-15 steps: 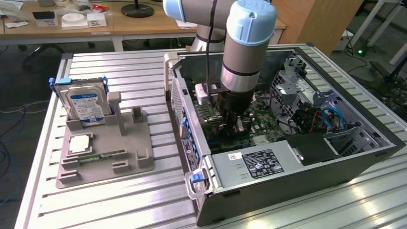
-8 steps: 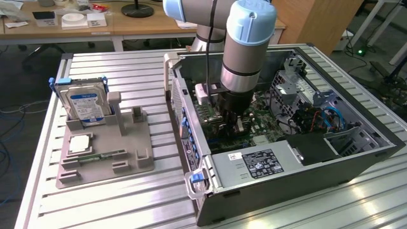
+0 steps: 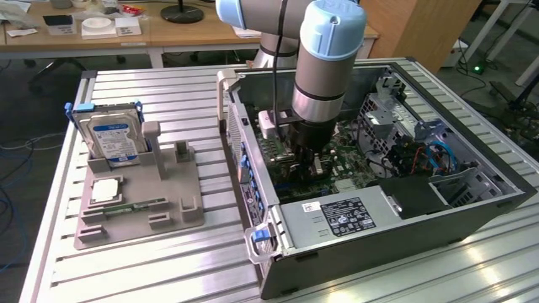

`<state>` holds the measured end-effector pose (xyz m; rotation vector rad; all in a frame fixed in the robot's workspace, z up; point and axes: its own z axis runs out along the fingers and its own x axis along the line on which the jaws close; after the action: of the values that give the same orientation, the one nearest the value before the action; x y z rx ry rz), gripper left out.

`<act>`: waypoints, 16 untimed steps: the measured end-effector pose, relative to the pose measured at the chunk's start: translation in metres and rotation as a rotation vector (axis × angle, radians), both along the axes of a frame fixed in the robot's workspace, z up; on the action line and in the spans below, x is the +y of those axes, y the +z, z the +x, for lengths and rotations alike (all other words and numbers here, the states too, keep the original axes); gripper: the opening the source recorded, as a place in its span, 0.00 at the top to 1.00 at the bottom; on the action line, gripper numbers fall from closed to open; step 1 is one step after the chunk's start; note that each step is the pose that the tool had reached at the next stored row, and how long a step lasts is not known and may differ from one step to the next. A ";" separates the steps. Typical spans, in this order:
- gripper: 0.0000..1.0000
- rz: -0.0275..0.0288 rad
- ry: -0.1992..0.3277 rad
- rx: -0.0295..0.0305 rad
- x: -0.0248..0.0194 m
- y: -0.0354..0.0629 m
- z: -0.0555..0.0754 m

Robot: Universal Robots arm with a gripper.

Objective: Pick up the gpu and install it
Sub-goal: 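Insert the gpu into the slot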

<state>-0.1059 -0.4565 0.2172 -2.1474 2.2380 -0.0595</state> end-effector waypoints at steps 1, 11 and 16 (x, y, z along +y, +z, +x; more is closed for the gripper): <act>0.72 0.0002 0.000 0.0002 0.0000 0.0000 0.000; 0.65 0.0000 0.000 -0.0001 0.0000 0.0115 0.000; 0.65 0.0001 0.000 -0.0008 0.0000 0.0356 0.000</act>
<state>-0.1059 -0.4564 0.2528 -2.1470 2.2375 -0.0603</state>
